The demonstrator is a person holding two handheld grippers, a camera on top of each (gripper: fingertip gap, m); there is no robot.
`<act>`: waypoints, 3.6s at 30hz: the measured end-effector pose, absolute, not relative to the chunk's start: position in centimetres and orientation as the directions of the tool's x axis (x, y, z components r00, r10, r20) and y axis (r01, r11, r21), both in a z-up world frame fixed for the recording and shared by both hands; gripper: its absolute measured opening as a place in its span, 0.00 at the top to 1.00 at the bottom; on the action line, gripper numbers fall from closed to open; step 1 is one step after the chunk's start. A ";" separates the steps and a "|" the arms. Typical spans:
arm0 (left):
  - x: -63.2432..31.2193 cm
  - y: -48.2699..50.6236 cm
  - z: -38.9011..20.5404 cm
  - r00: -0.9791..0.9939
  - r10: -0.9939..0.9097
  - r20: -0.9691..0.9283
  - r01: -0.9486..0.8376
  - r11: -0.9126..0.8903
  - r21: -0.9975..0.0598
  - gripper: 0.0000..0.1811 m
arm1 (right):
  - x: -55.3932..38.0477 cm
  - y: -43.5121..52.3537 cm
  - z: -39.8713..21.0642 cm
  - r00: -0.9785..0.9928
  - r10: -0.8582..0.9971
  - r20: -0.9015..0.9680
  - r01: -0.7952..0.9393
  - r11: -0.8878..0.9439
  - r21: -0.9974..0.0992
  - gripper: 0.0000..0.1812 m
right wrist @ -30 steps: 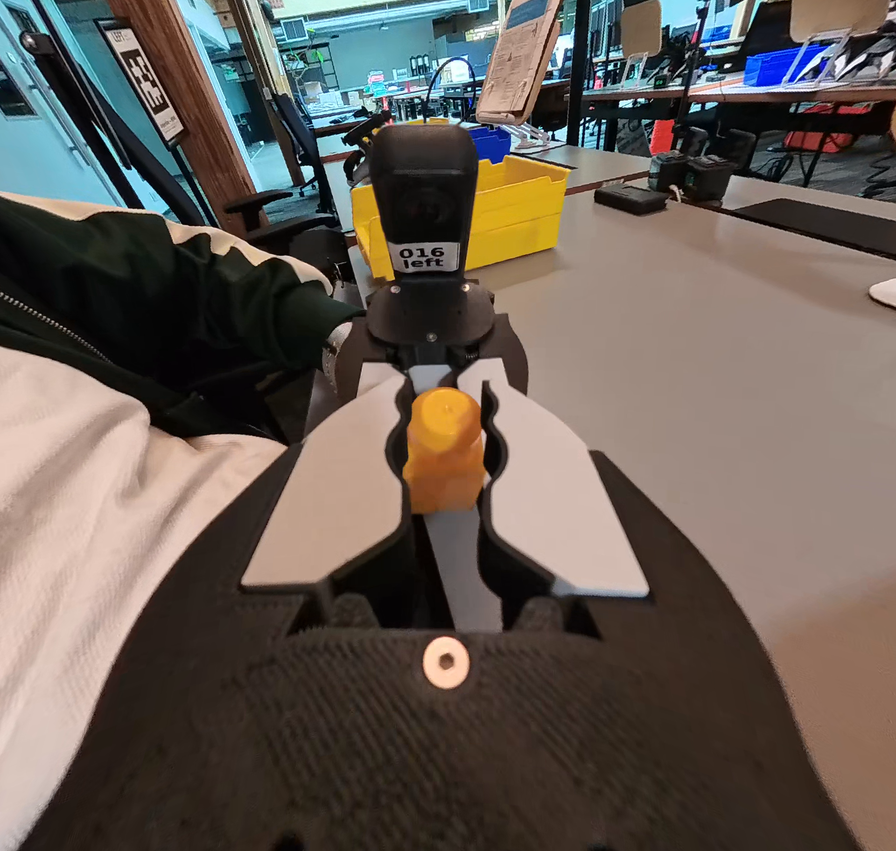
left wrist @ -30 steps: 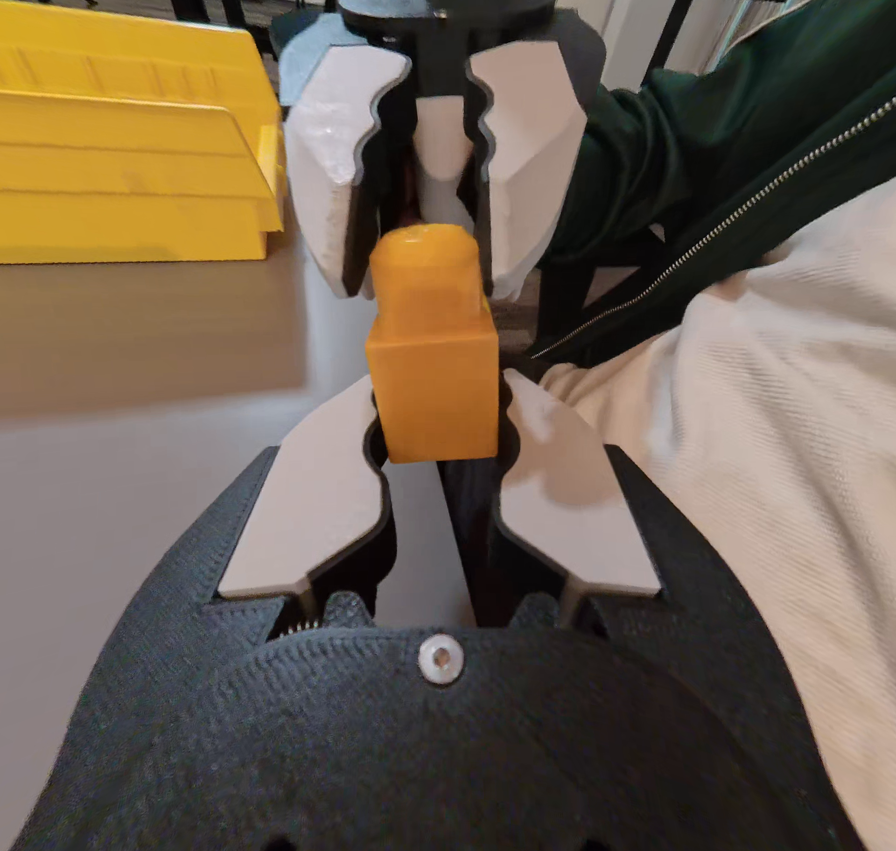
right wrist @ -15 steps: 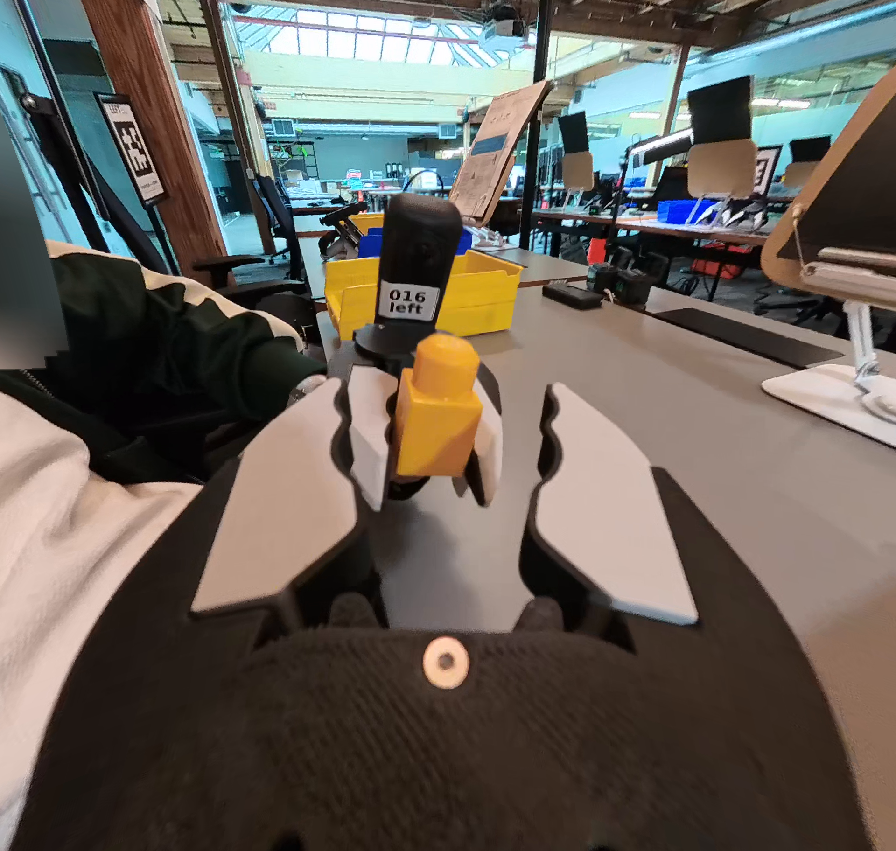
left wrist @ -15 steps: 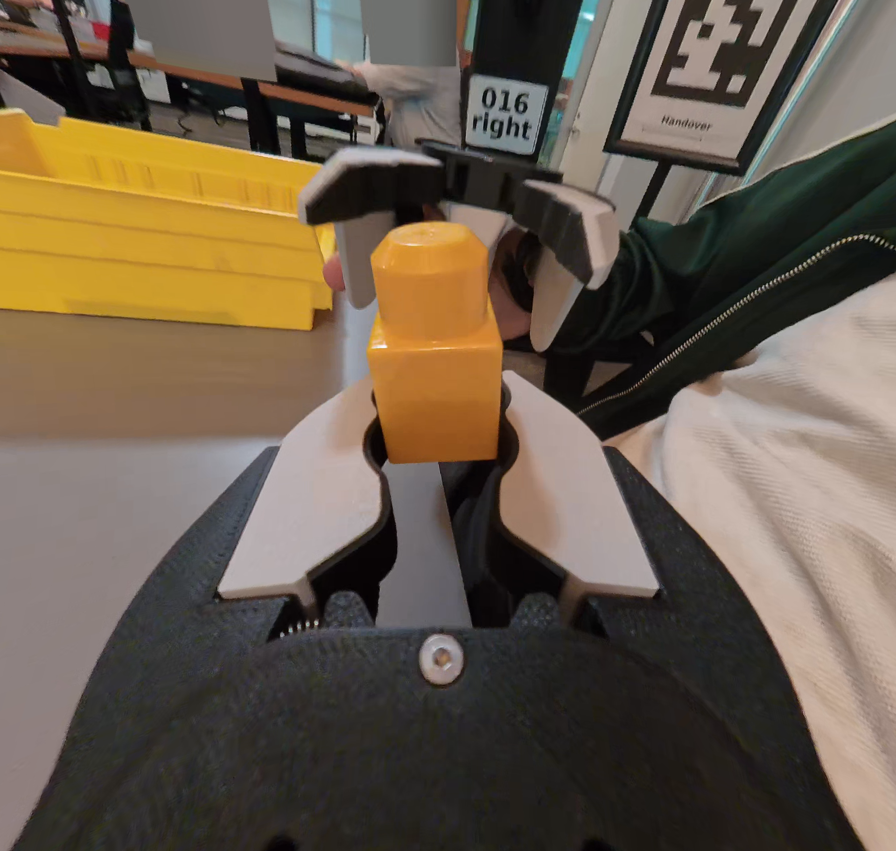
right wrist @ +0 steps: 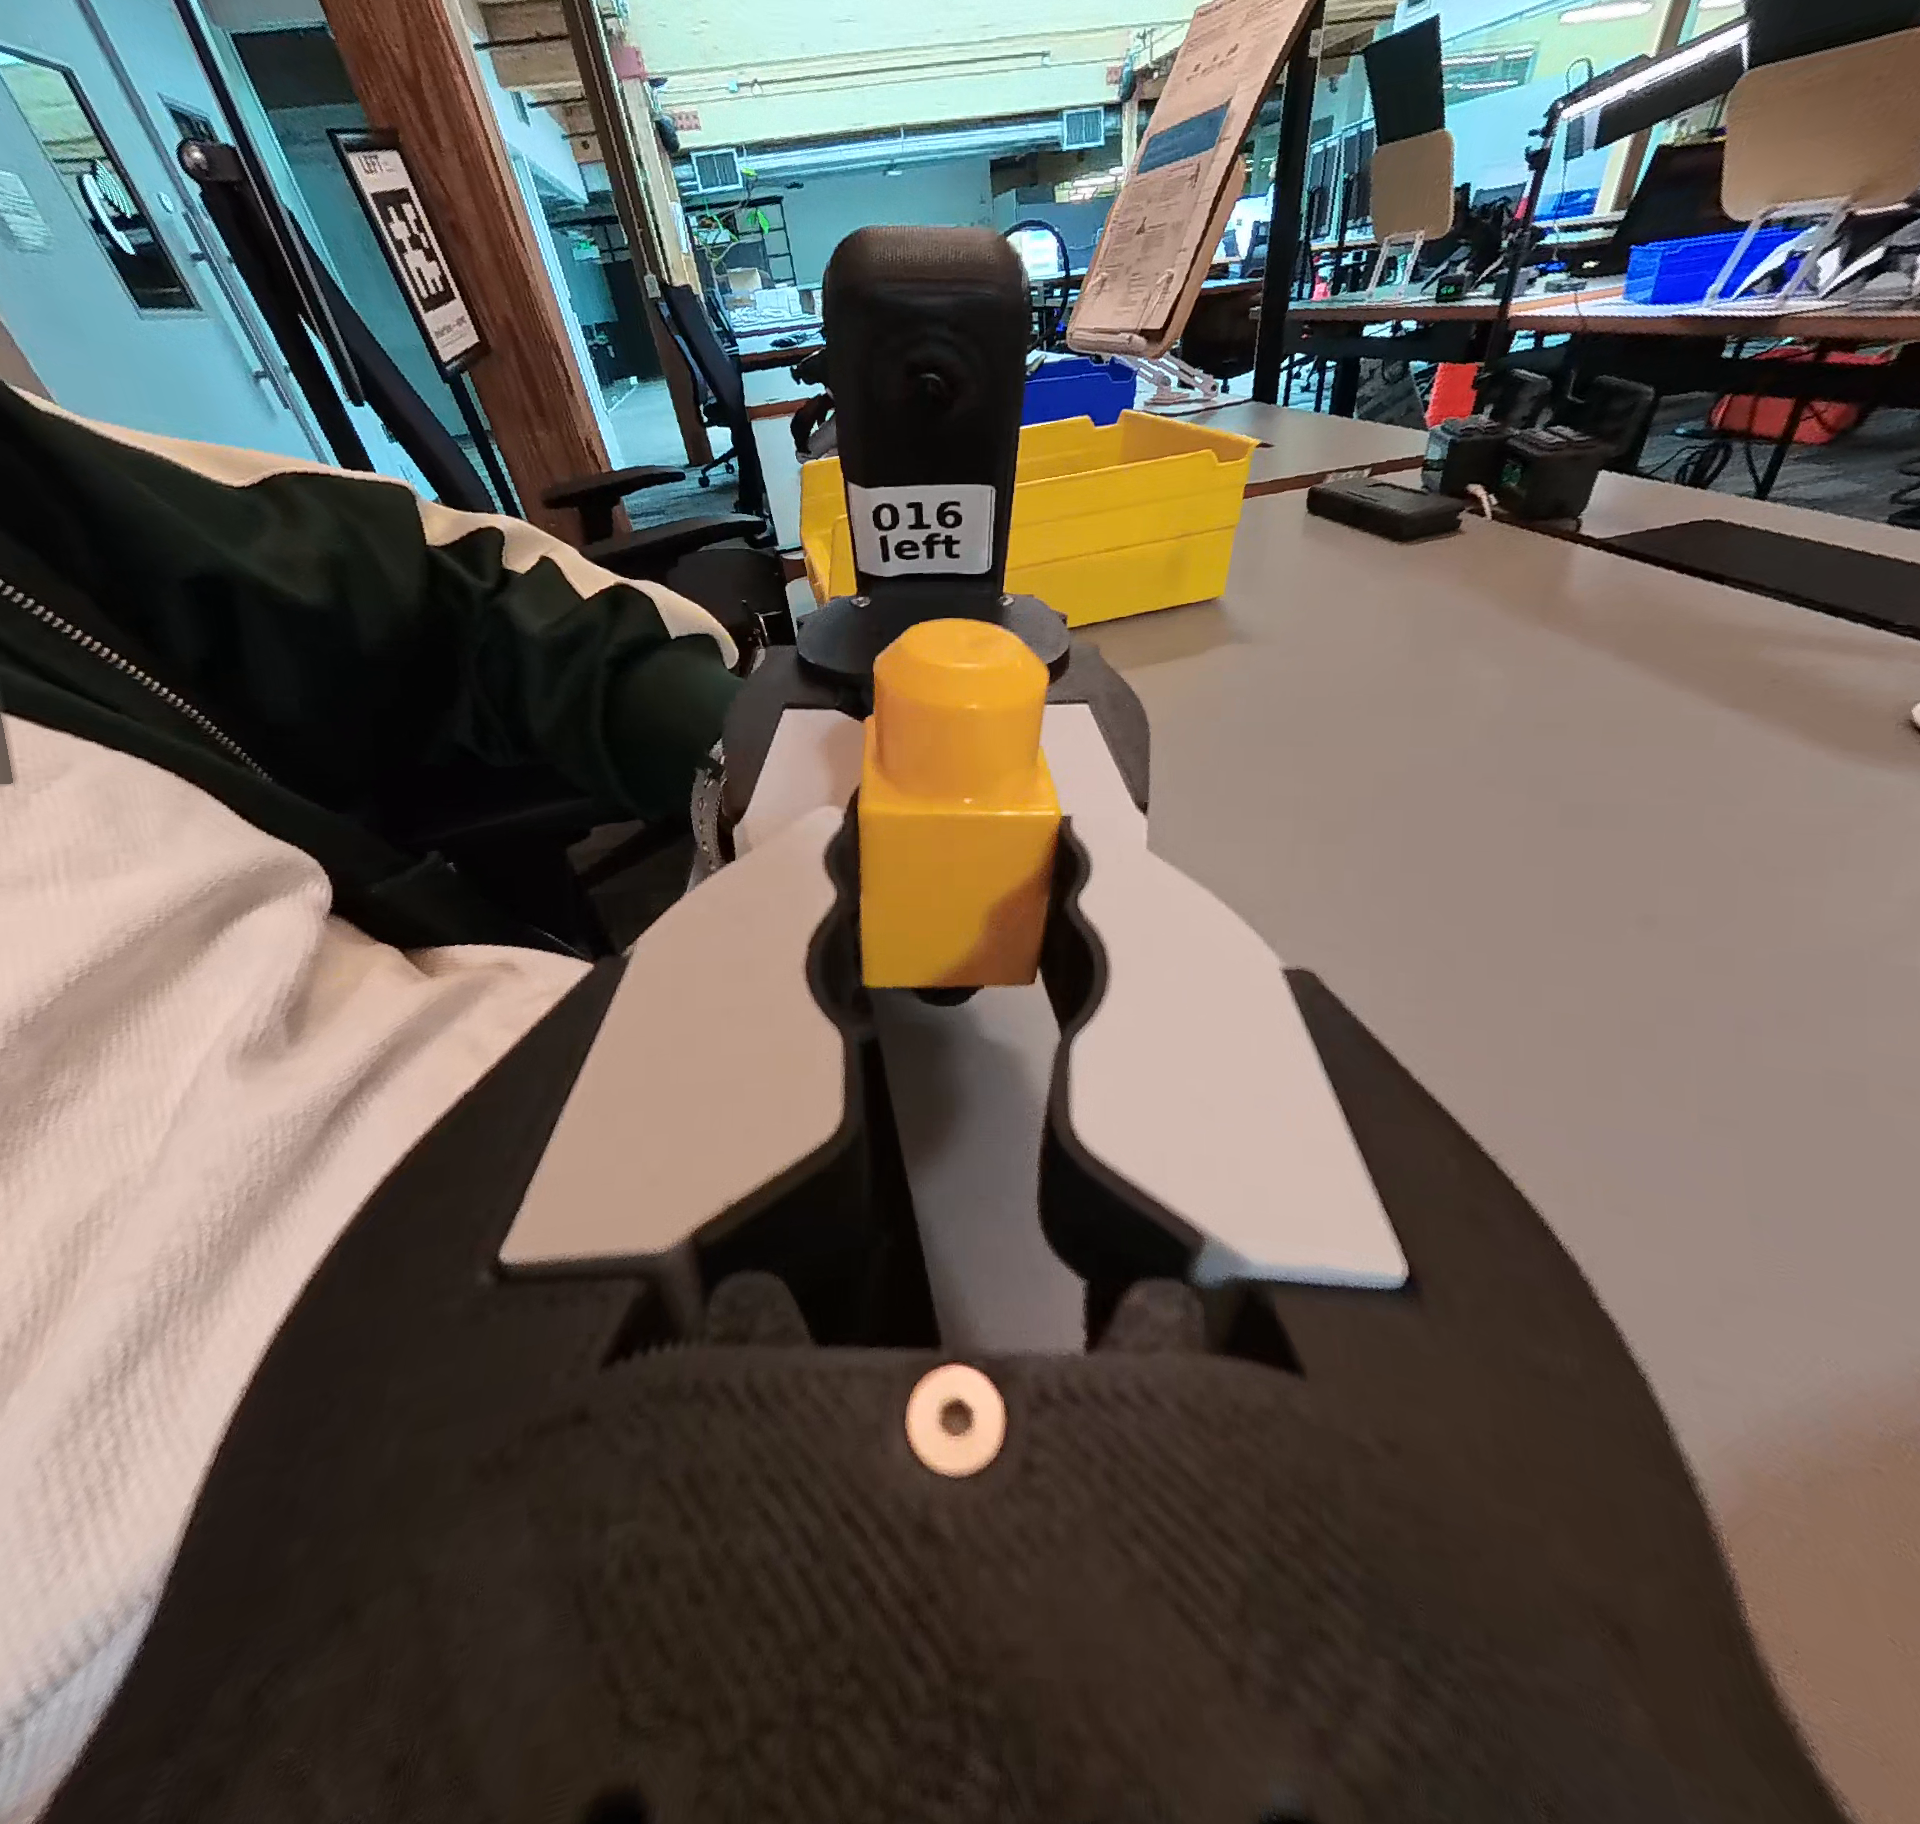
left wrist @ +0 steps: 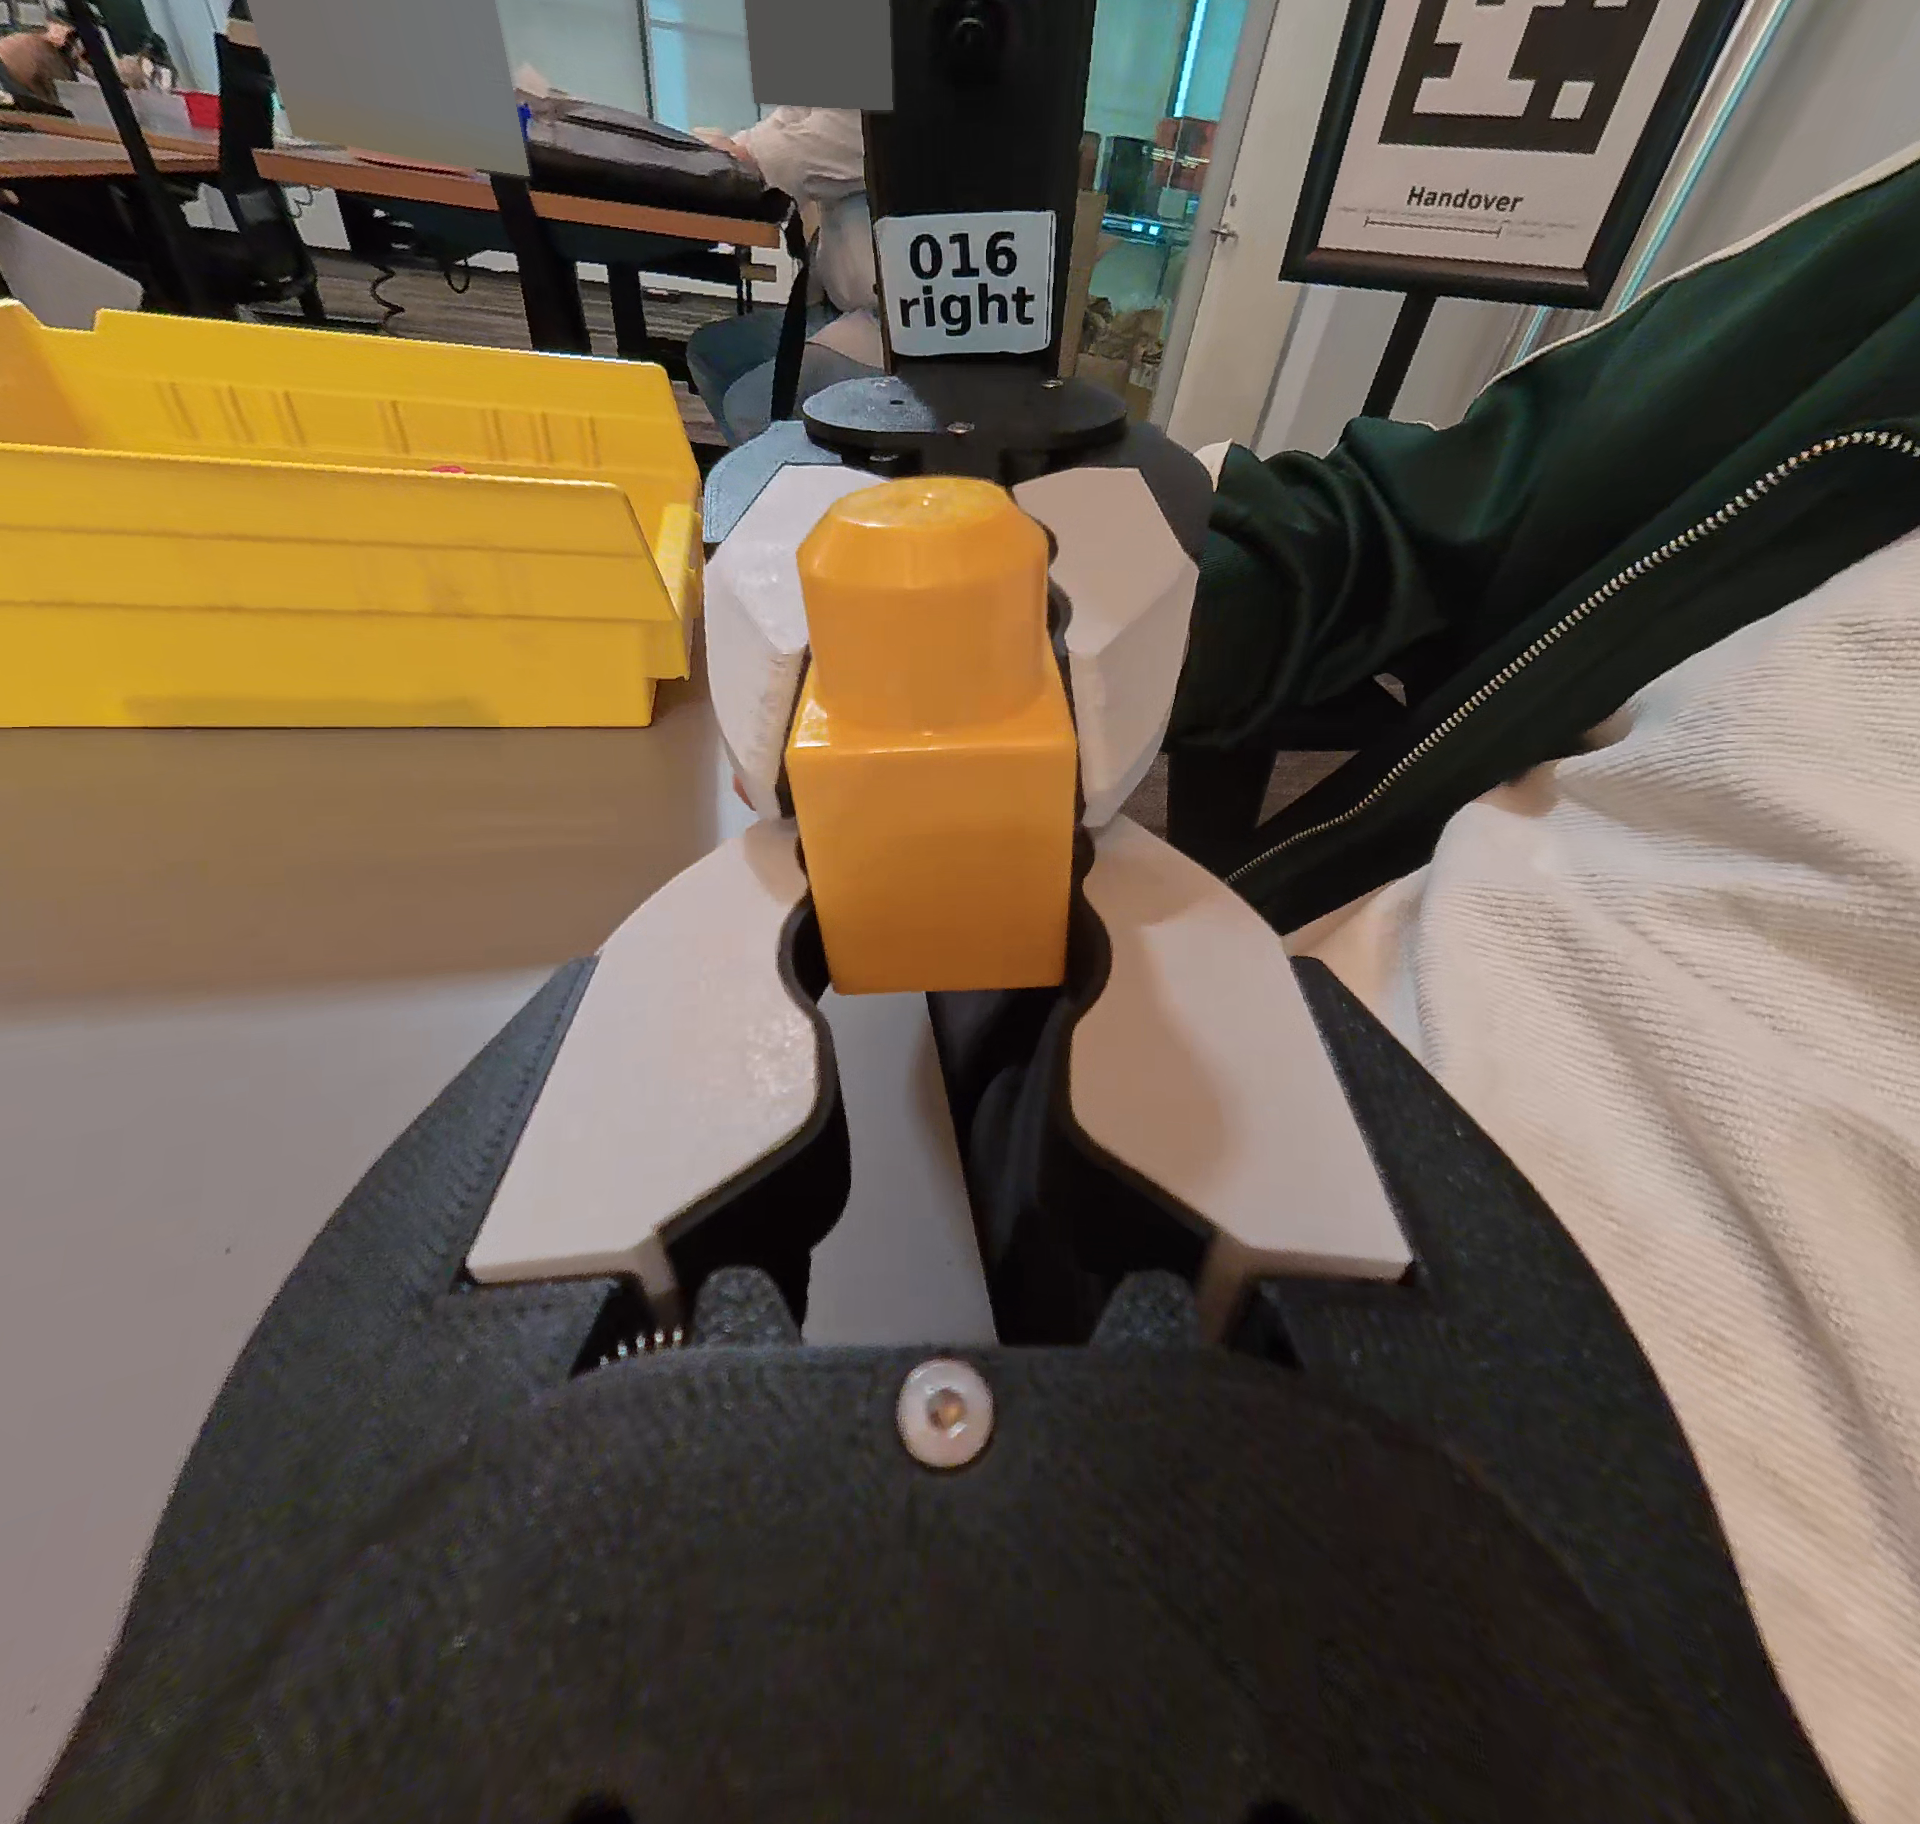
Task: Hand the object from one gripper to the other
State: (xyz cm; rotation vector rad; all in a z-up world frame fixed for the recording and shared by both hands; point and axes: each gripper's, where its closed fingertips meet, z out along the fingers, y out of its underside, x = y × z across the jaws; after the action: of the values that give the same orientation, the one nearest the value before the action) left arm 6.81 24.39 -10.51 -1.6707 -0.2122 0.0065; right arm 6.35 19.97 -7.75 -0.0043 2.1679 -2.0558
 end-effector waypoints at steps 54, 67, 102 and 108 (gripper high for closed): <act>4.5 20.5 -6.2 0.952 0.220 0.214 0.197 0.098 -0.976 0.82 | 4.4 20.3 -8.3 -0.997 -0.028 -0.075 0.073 0.064 -0.995 0.72; 4.8 21.3 -6.6 0.962 0.241 0.125 0.117 0.050 -0.992 0.81 | 4.5 20.5 -8.3 -0.997 -0.026 -0.078 0.075 0.083 -0.994 0.81; 4.6 20.5 -5.6 0.955 0.270 0.124 0.105 0.082 -0.991 0.85 | 3.8 20.5 -8.0 -0.998 0.018 -0.066 0.067 0.046 -0.997 0.62; 4.9 21.2 -5.9 0.952 0.279 0.124 0.108 0.072 -0.992 0.85 | 4.8 19.7 -8.7 -0.999 0.008 -0.035 0.035 0.096 -0.995 0.69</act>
State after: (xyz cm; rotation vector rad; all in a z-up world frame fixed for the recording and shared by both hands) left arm 4.91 21.18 -5.87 -1.5015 -0.3151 0.1312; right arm 4.76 19.75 -8.70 0.0452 2.3107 -2.0974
